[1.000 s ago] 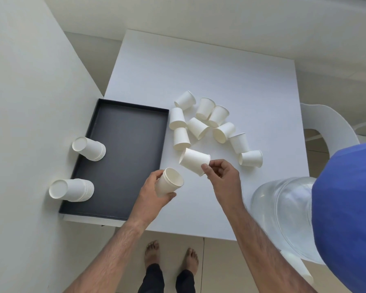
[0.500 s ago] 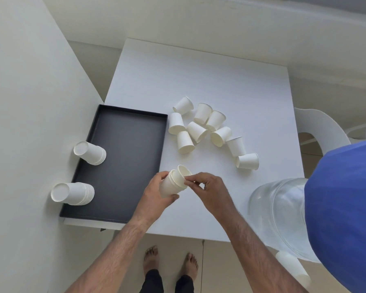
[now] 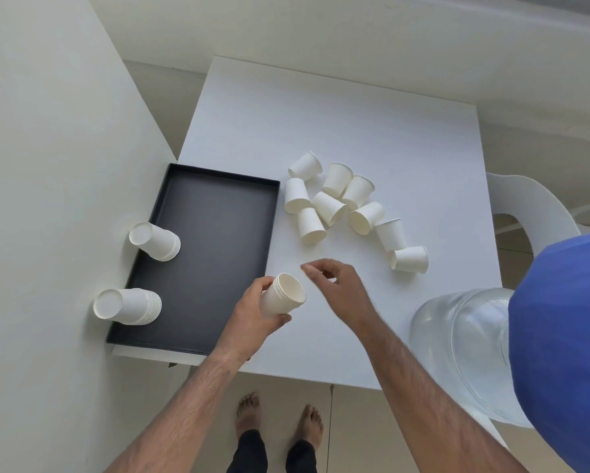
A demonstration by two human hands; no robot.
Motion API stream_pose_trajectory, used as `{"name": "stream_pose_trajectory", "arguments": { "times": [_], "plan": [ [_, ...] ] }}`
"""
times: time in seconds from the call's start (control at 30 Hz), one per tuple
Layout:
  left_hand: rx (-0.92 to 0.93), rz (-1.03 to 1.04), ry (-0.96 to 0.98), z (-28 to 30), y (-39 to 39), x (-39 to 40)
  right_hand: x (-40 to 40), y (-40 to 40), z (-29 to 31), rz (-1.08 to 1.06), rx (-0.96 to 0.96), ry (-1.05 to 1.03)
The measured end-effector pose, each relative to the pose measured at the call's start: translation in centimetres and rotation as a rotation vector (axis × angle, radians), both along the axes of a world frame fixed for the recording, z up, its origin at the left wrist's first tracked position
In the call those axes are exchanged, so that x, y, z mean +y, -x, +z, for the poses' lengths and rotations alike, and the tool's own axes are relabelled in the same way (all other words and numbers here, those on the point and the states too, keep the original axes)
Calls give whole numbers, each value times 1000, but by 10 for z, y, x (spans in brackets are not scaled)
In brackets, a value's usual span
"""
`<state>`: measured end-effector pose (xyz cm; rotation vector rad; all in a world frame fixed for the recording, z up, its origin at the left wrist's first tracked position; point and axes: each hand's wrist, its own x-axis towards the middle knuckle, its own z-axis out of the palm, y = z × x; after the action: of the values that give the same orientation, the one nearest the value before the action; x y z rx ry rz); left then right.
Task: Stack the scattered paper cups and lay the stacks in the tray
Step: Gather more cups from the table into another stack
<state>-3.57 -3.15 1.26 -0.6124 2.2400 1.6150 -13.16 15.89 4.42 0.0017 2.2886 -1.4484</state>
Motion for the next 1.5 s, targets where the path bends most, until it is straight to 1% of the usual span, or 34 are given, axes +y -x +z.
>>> {"name": "stream_pose_trajectory", "arguments": {
  "times": [0.1,0.23,0.37,0.5,0.63,0.77,0.83,0.93,1.1,1.23,1.33,1.4,1.5],
  "plan": [
    [-3,-7,3,1,-1,0,-8,23,-7,-155,-104,58],
    [-1,-5,4,1,-2,-1,-23,48,-24,-246,-220,105],
    [-1,-3,2,1,-4,-4,-35,67,-35,-393,-314,183],
    [1,1,11,1,-6,-6,-39,81,-46,-523,-350,257],
    [-6,8,9,0,-7,-8,-36,87,-55,-600,-377,279],
    [-10,10,8,0,-8,-9,-33,87,-58,-681,-358,333],
    [-7,15,11,0,-9,-10,-30,83,-58,-698,-313,340],
    [-5,22,1,1,-10,-10,-24,72,-55,-669,-222,319],
    [-1,19,1,3,-10,-7,-14,47,-38,-578,-52,228],
    [-6,42,-13,4,-10,-6,-4,23,-12,-427,53,189],
    [-2,70,-18,8,-9,-6,1,3,7,-317,118,219],
    [5,84,-23,10,-9,-6,5,-8,17,-241,143,212],
    [21,79,-9,13,-8,-5,9,-18,26,-141,156,147]
  ]
}}
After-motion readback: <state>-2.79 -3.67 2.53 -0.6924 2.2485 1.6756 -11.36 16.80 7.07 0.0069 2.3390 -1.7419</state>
